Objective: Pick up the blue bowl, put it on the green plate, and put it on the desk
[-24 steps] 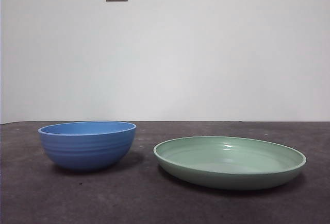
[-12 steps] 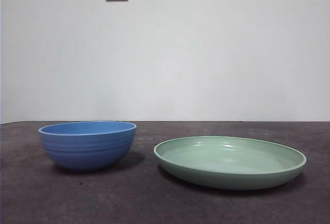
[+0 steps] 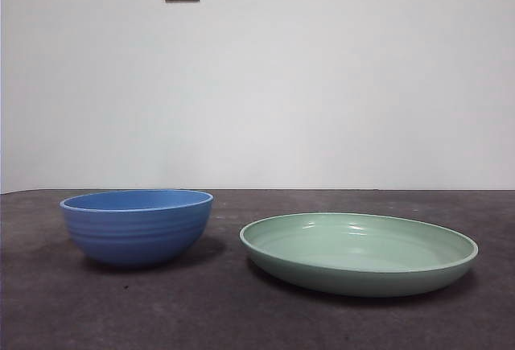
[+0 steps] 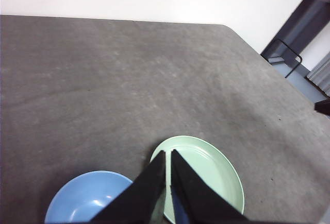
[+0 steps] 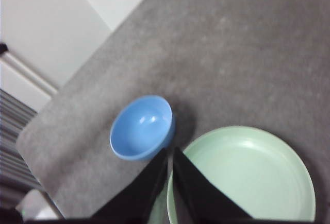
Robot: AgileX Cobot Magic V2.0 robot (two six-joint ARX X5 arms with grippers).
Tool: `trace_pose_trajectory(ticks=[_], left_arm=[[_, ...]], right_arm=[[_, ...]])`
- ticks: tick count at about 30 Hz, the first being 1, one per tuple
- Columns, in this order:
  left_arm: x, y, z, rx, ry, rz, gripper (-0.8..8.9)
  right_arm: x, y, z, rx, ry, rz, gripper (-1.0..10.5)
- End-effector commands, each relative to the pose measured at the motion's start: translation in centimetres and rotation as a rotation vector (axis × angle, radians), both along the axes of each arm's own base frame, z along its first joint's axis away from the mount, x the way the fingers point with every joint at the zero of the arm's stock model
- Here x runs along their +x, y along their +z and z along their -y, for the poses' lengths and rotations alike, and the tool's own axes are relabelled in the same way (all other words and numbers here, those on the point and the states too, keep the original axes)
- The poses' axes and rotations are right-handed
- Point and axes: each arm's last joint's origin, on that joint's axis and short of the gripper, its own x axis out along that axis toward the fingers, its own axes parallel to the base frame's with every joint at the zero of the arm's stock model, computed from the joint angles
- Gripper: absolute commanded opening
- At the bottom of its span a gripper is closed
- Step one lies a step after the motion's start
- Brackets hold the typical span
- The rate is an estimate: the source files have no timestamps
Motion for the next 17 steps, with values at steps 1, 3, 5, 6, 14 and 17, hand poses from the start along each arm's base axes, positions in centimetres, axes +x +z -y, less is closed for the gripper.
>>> trace_pose_trajectory(ticks=[1,3,5,6,14,17], left_arm=[[-0.03,0.75,0.29,0.014,-0.034,0.045,0.29],[-0.07,0.70,0.38,0.025,-0.044,0.049,0.49],[-0.10,0.67,0.40,0.028,-0.047,0.049,1.55],[-0.10,0.66,0.40,0.029,-0.047,0.048,2.16],[-0.11,0.63,0.40,0.029,-0.047,0.044,5.97],[-0.11,0.63,0.40,0.026,-0.045,0.041,5.95]], right_arm=[[-0.03,0.38,-0.05,-0.026,0.024,0.033,0.1],[-0.04,0.37,-0.05,-0.028,0.025,0.033,0.1],[-0.03,0.38,-0.06,-0.027,0.025,0.034,0.2],[-0.03,0.39,-0.06,-0.027,0.025,0.035,0.4],[-0.03,0.39,-0.06,-0.026,0.026,0.035,4.8],[-0.05,0.38,-0.07,-0.025,0.029,0.032,4.9]])
